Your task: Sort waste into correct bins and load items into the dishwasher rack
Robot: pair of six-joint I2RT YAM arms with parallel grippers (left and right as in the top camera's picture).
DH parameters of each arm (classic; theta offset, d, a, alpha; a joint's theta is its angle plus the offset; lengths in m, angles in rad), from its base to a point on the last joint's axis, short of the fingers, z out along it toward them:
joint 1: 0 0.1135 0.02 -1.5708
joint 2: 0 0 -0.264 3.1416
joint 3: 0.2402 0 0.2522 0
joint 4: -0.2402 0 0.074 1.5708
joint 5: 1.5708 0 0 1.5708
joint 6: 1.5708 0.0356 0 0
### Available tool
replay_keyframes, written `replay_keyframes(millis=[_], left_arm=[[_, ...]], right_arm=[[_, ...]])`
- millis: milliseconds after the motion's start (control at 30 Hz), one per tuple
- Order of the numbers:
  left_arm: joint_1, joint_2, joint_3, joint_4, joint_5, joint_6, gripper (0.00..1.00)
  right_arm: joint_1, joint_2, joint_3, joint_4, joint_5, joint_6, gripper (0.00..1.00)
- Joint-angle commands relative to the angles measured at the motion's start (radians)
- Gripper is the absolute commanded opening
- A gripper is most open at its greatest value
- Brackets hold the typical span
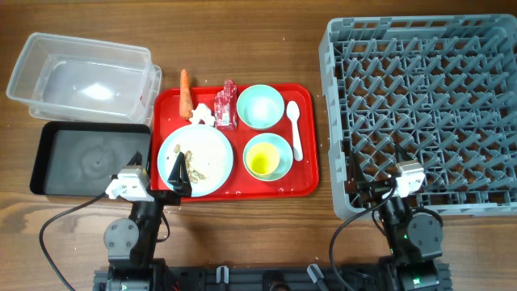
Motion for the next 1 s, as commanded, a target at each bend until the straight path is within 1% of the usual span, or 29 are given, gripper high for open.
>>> replay_keyframes(millis=[0, 67, 133, 267, 333, 467, 500, 600, 733, 833, 867, 900, 967], left_arm=[[-0.004, -0.002, -0.004, -0.002, 0.012, -0.005, 1.00], [-0.004, -0.002, -0.004, -0.002, 0.012, -0.005, 1.00], [-0.004, -0.002, -0.004, 0.006, 0.015, -0.008, 1.00], [-0.004, -0.002, -0.002, 0.096, 0.035, -0.087, 1.00], [-0.004, -0.001, 0.024, 0.133, 0.043, -0.127, 1.00], [-0.002, 0.042, 0.161, 0.092, 0.029, -0.137, 1.00], [0.000, 0.077, 0.216, 0.063, 0.022, -0.136, 1.00], [0.000, 0.228, 0.382, -0.015, 0.016, -0.134, 1.00], [0.000, 0.498, 0.647, -0.165, 0.026, -0.134, 1.00], [0.000, 0.734, 0.907, -0.387, 0.050, -0.134, 1.00], [0.000, 0.826, 1.011, -0.485, 0.061, -0.134, 1.00], [-0.001, 0.900, 1.092, -0.555, 0.092, -0.134, 1.00], [-0.001, 0.996, 1.203, -0.660, 0.150, -0.134, 1.00]], right_arm=[[-0.004, -0.005, -0.001, 0.002, 0.006, 0.097, 1.00], [-0.004, -0.005, -0.001, 0.003, 0.003, 0.097, 1.00], [-0.004, -0.005, -0.001, 0.008, -0.047, 0.099, 1.00], [-0.004, -0.005, 0.019, 0.066, -0.208, 0.100, 1.00], [-0.004, -0.004, 0.075, 0.061, -0.212, 0.098, 1.00], [-0.004, 0.063, 0.237, 0.035, -0.183, 0.095, 1.00], [-0.004, 0.102, 0.283, 0.019, -0.184, 0.096, 1.00], [-0.004, 0.294, 0.465, -0.070, -0.199, 0.097, 1.00], [-0.004, 0.586, 0.739, -0.262, -0.225, 0.092, 1.00], [-0.004, 0.824, 1.004, -0.486, -0.311, -0.013, 1.00], [-0.004, 0.907, 1.096, -0.558, -0.339, -0.056, 1.00], [-0.004, 0.964, 1.158, -0.606, -0.375, -0.060, 1.00], [-0.004, 1.032, 1.223, -0.667, -0.454, -0.053, 1.00]])
